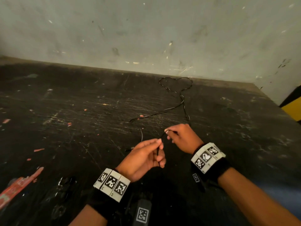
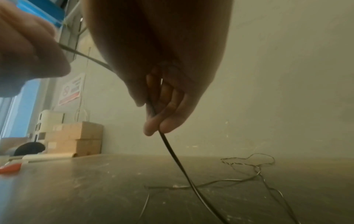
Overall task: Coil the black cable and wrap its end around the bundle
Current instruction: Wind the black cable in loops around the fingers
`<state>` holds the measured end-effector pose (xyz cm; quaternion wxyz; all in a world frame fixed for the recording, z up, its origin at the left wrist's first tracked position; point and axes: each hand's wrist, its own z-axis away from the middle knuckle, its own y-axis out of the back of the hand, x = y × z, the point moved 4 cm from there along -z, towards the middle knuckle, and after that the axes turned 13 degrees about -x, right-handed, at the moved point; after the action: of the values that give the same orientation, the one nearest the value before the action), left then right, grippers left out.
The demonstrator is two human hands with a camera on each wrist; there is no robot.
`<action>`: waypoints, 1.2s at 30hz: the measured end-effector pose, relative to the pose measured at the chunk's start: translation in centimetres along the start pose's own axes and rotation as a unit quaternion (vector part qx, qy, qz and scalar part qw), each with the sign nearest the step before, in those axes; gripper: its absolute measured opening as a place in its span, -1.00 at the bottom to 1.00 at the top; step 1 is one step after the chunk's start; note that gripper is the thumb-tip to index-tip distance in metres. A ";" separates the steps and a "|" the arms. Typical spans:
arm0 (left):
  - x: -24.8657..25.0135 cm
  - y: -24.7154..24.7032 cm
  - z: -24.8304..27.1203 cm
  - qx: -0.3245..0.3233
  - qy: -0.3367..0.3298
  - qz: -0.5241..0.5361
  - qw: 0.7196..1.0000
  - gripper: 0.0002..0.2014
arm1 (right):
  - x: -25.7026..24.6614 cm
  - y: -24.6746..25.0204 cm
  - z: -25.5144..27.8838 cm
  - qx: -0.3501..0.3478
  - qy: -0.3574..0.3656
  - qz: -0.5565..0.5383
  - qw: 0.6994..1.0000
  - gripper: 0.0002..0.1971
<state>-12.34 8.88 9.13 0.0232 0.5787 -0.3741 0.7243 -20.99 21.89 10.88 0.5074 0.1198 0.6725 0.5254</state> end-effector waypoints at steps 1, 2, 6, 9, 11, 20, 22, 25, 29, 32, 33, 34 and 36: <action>0.3 -0.8 0.2 -0.009 0.001 0.005 1.000 -0.77 | -0.1 0.5 0.2 0.005 -0.004 -0.013 1.000 -0.74; 0.4 -1.6 0.4 -0.020 0.002 0.006 1.000 -0.76 | -0.2 0.9 0.5 0.011 -0.005 -0.027 1.000 -0.74; 1.1 -4.2 1.2 -0.065 0.005 -0.003 0.998 -0.74 | -1.0 2.1 1.2 0.024 0.006 -0.043 0.999 -0.68; 1.4 -5.6 1.6 -0.099 -0.001 0.003 0.995 -0.70 | -1.7 2.4 1.9 0.022 0.022 -0.032 0.999 -0.66; 1.7 -6.2 1.9 -0.114 -0.017 0.015 0.993 -0.72 | -2.2 2.5 2.1 0.019 0.040 -0.022 0.999 -0.64; 2.5 -7.0 3.3 -0.120 -0.070 0.031 0.990 -0.71 | -3.8 2.1 2.7 0.017 0.077 -0.020 0.997 -0.56; 2.4 -7.0 3.4 -0.127 -0.062 0.029 0.990 -0.71 | -4.1 2.2 2.7 0.016 0.074 -0.023 0.997 -0.55; 2.3 -7.1 3.4 -0.135 -0.059 0.024 0.989 -0.71 | -4.6 2.4 2.8 0.019 0.069 -0.023 0.997 -0.57; 3.3 -6.6 3.1 -0.091 -0.102 0.001 0.991 -0.68 | -4.5 2.1 3.3 -0.003 0.067 0.014 0.998 -0.74; 4.7 -5.2 2.6 -0.020 -0.158 -0.011 0.987 -0.68 | -4.8 -0.1 4.5 -0.053 0.077 0.048 0.994 -0.90; 5.1 -4.6 2.4 0.006 -0.167 -0.022 0.986 -0.69 | -5.2 -0.9 5.2 -0.066 0.070 0.039 0.995 -0.90; 5.4 -4.1 2.3 0.030 -0.168 -0.038 0.985 -0.70 | -5.5 -1.7 5.9 -0.074 0.068 0.032 0.994 -0.90; 5.5 -3.4 2.0 0.064 -0.162 -0.062 0.983 -0.69 | -6.8 -2.7 7.5 -0.083 0.082 0.040 0.992 -0.87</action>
<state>-10.92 7.94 15.67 -0.0297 0.7108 -0.2891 0.6405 -10.84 20.39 12.88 0.4372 0.0602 0.6606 0.6073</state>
